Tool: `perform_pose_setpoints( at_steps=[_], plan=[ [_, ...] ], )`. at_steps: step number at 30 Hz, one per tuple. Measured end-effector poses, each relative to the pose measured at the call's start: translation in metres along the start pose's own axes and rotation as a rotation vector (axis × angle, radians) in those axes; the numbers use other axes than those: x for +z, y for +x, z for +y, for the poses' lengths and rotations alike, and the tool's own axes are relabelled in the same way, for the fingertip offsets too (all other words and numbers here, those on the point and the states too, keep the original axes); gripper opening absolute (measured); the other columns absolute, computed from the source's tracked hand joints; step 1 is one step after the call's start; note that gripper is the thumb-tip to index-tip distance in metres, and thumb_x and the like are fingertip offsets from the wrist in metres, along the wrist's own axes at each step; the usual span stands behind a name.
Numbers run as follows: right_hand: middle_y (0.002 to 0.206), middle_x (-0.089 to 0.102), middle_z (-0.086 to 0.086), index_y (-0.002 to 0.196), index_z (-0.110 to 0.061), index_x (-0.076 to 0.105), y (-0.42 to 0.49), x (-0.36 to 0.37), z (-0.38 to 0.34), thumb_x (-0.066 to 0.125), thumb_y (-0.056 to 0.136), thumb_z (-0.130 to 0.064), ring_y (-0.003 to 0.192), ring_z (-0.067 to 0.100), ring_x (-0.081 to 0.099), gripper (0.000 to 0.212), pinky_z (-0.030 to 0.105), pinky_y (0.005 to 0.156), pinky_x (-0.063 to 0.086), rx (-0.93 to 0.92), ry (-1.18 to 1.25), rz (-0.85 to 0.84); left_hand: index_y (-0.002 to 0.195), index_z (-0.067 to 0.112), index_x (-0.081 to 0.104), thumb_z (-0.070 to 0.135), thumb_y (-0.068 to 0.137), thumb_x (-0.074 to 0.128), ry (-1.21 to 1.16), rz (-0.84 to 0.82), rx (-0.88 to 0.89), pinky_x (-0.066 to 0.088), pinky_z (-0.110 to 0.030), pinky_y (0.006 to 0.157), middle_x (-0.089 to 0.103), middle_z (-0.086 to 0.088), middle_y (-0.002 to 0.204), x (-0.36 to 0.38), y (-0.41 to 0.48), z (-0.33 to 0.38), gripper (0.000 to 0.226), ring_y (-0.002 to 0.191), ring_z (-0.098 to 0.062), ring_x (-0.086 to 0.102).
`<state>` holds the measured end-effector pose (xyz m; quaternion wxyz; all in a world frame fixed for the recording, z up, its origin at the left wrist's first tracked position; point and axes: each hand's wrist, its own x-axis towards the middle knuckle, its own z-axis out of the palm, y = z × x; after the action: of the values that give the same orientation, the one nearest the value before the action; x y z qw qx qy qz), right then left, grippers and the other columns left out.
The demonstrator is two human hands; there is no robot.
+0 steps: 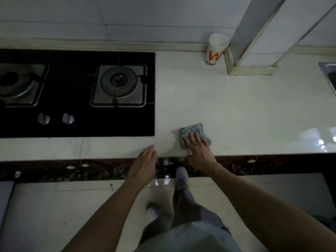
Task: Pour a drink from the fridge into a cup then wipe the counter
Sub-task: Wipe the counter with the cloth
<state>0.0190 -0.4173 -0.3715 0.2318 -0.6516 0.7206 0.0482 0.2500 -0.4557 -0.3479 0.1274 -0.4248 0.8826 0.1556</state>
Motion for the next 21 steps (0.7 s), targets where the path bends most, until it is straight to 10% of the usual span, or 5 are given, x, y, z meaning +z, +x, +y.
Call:
perform_pose_setpoints(
  at_steps=[14,21],
  plan=[
    [0.162,0.000,0.016,0.155,-0.018,0.011,-0.018,0.025,-0.086,0.047,0.089,-0.034,0.149,0.033,-0.008,0.077,0.042,0.119,-0.007,0.035,0.030,-0.020,0.152,0.000,0.021,0.010,0.096,0.044,-0.259,0.011,-0.085,0.018,-0.032,0.120,0.014,-0.006,0.163,0.001,-0.008,-0.001,0.061,0.149,-0.020,0.014],
    [0.162,-0.001,0.016,0.155,-0.020,0.009,0.017,0.012,-0.097,0.049,0.091,-0.045,0.149,0.034,-0.008,0.080,0.043,0.120,-0.006,-0.001,0.011,-0.036,0.119,0.004,0.060,0.012,0.092,0.048,-0.218,-0.024,-0.086,0.043,-0.034,0.097,0.057,-0.010,0.126,-0.020,0.013,-0.003,0.030,0.121,-0.023,0.045]
  ],
)
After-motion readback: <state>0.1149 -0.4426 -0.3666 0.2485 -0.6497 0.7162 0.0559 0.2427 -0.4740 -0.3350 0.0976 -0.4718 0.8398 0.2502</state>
